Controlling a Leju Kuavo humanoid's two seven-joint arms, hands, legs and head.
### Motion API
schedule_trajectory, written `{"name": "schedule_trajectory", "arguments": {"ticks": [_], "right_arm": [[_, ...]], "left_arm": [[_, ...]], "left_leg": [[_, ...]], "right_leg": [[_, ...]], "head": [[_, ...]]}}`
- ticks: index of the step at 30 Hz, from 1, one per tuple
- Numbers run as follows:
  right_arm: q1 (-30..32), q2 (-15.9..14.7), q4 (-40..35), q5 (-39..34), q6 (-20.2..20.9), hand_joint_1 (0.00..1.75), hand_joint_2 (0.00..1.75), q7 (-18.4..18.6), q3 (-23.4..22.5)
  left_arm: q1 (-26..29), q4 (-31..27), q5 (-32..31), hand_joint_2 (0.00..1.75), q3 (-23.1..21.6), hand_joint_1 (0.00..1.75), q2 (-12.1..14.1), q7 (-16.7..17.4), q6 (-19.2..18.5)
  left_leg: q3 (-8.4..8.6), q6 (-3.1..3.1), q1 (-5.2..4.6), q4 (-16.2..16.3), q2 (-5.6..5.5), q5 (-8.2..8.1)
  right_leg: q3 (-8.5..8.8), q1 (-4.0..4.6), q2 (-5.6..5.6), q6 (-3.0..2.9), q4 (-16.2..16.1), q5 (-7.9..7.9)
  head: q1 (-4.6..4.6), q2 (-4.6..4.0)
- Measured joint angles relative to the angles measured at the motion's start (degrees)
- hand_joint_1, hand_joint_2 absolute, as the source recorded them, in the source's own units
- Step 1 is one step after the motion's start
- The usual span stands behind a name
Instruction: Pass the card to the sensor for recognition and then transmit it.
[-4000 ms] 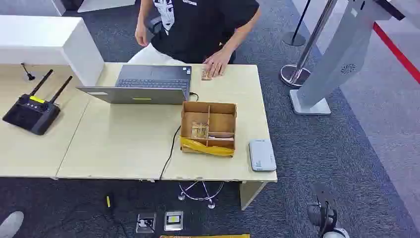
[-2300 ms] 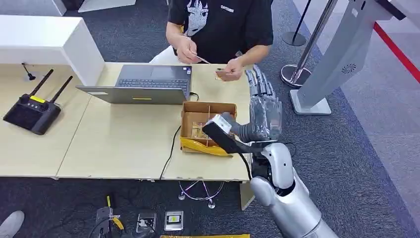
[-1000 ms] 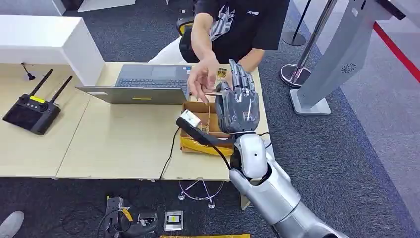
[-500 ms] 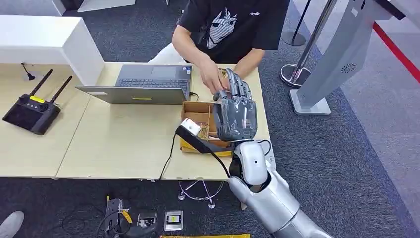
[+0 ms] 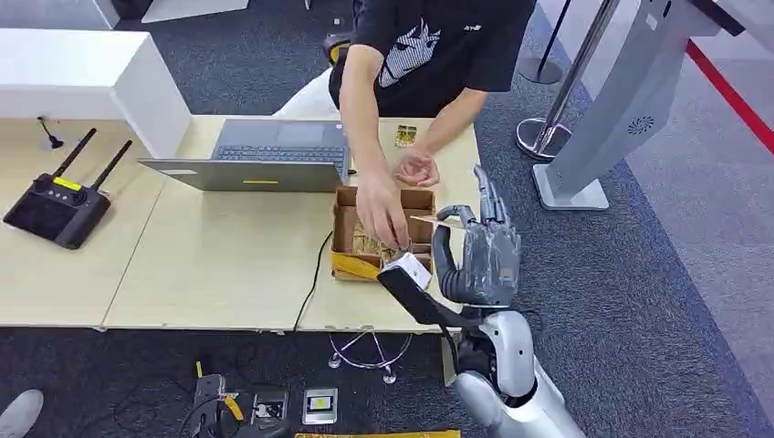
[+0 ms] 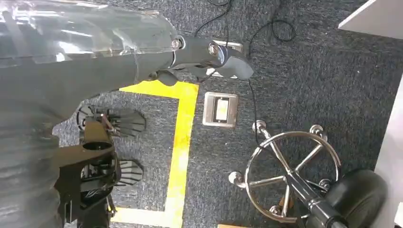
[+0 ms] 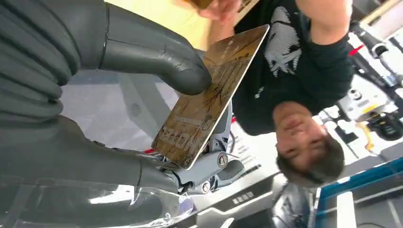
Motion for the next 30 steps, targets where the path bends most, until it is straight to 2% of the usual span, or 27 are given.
{"name": "schedule_trajectory", "arguments": {"ticks": [7,12,16,23,30], "right_arm": [[4.35,-2.1,-3.04,-2.2,-0.74,1.75,1.75,-0.2,-3.57],[5.14,-2.58,-2.78,-7.04,-1.23,1.75,1.75,-1.97,-4.77],[5.08,-2.73,-0.66,-11.02,-1.73,1.75,1.75,-2.95,-5.51],[4.76,-2.86,1.86,-13.01,-1.75,1.75,1.75,-2.84,-5.82],[3.81,-2.93,6.4,-19.47,-2.1,1.75,1.75,-3.45,-5.84]], "left_arm": [[0.04,-0.04,-0.02,1.75,0.13,0.0,0.24,0.0,0.04],[0.2,-0.22,0.09,1.75,0.44,0.0,0.55,0.0,0.26],[0.59,-0.63,0.26,1.75,0.96,0.0,0.81,0.0,0.77],[0.94,-1.25,0.28,1.75,1.36,0.0,1.18,0.0,0.81],[1.68,-2.07,1.66,1.75,1.36,0.0,1.51,0.02,1.81]], "left_leg": [[0.01,0.0,0.0,0.0,0.0,0.01],[0.0,0.0,0.0,-0.01,0.01,0.01],[-0.02,0.0,0.0,-0.01,0.01,0.01],[-0.02,0.0,0.0,-0.01,0.01,0.01],[-0.02,0.0,0.0,-0.01,0.01,0.01]], "right_leg": [[0.02,0.0,0.02,0.0,0.01,0.01],[0.01,0.0,0.04,0.0,0.03,0.01],[0.01,0.0,0.03,0.0,0.03,0.01],[0.01,0.0,0.03,0.0,0.03,0.01],[0.01,0.0,0.02,0.0,0.03,0.01]], "head": [[0.02,0.0],[0.0,0.0],[0.0,0.0],[0.02,0.0],[0.02,0.0]]}}
